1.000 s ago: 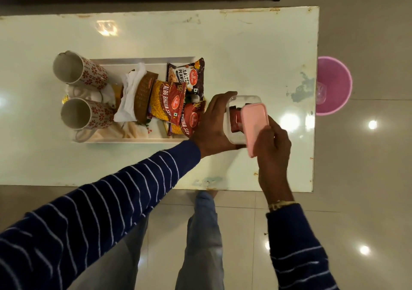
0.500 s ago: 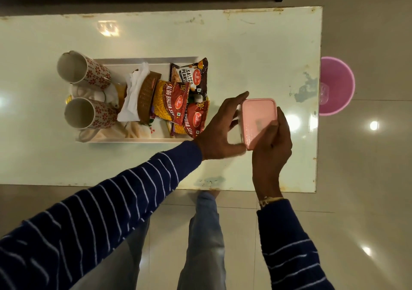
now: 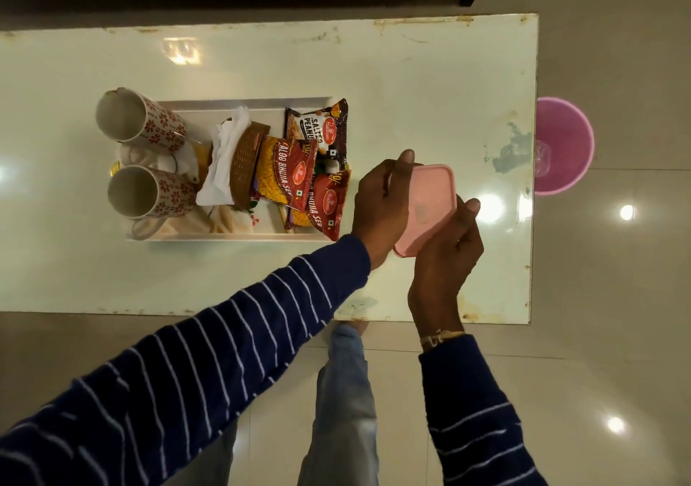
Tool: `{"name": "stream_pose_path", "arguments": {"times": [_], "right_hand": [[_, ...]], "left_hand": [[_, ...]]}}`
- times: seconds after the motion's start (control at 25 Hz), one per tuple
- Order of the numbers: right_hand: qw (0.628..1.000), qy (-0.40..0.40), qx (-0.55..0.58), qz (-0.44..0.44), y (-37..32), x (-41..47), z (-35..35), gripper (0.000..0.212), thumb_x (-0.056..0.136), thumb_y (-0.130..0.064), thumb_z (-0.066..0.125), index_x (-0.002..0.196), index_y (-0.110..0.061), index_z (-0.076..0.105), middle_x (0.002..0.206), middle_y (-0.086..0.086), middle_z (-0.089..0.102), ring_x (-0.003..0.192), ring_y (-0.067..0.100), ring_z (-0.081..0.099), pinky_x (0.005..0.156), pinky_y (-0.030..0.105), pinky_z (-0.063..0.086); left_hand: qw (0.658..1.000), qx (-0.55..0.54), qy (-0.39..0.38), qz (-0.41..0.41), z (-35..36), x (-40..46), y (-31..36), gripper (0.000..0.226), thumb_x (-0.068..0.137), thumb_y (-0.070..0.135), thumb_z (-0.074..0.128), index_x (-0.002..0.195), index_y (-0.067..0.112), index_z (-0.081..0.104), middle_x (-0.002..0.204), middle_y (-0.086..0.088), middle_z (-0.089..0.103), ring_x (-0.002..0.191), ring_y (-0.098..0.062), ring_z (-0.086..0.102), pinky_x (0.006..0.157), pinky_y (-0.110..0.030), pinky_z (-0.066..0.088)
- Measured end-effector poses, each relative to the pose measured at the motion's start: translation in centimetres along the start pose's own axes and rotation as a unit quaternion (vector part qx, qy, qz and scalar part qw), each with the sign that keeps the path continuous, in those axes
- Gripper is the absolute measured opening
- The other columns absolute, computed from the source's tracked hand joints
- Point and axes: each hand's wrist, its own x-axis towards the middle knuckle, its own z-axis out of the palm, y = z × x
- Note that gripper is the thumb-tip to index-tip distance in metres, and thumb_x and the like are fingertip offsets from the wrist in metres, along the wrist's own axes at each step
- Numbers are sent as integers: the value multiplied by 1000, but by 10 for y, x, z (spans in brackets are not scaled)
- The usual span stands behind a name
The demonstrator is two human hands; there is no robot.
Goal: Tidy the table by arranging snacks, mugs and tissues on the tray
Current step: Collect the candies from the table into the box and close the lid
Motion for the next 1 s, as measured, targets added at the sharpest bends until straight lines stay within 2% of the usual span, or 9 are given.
{"name": "stream_pose_path", "arguments": {"times": [0.12,0.2,0.32,0.44,0.52,0.64,0.8,0.92,1.0], "right_hand": [[1000,8,26,2,8,2,4,46,105,-47,32,112,-16,65,90,-7,70,81,7,68,66,21,54],[999,-35,24,24,15,6,4,41,105,-46,31,113,-16,59,99,0,65,88,10,64,71,23,53],[995,-77,-19,56,23,21,6,42,103,-50,35,124,-17,51,117,0,60,102,12,60,73,20,55],[991,-72,-51,98,32,40,12,46,102,-53,35,125,-16,51,121,3,60,105,16,60,74,24,52],[989,-77,-87,92,38,47,18,47,104,-51,32,120,-12,52,113,4,60,99,18,59,74,27,49],[982,-62,-180,13,46,53,25,45,106,-44,30,105,-7,55,97,5,59,92,23,57,76,37,48],[949,-49,-308,-41,58,58,26,44,108,-36,25,113,-4,55,113,14,59,103,28,52,97,45,41],[948,-59,-305,-69,65,59,24,40,108,-35,26,113,-6,53,111,12,57,97,21,48,87,39,41],[949,-59,-302,-71,66,62,25,40,108,-38,26,113,-8,52,110,10,56,98,24,51,82,34,38]], "left_hand": [[999,41,-13,11,5,7,-2,38,101,49,41,95,19,64,90,1,66,87,-17,59,71,-28,46],[998,61,-22,-8,1,15,-6,41,102,48,38,104,14,61,97,-2,64,92,-20,58,78,-35,48],[994,96,-36,-30,-4,24,-12,41,103,47,35,121,13,49,114,-3,58,104,-19,55,88,-35,47],[988,144,-32,-35,-4,26,-27,37,103,29,44,135,10,44,136,-9,50,122,-23,50,98,-36,48],[985,171,-18,-27,-6,23,-39,35,101,16,49,135,9,47,137,-10,52,122,-24,52,95,-30,50],[979,205,11,-11,-12,23,-50,34,100,9,51,133,6,51,132,-12,55,119,-24,54,94,-29,51],[968,249,30,30,-14,25,-55,31,98,7,54,129,5,55,119,-14,58,105,-22,57,81,-21,44],[968,244,51,12,-11,27,-57,27,97,7,57,124,5,58,115,-14,60,103,-22,59,78,-21,44],[967,247,67,8,-6,26,-58,24,97,8,58,120,5,58,113,-14,61,103,-24,60,80,-26,48]]}}
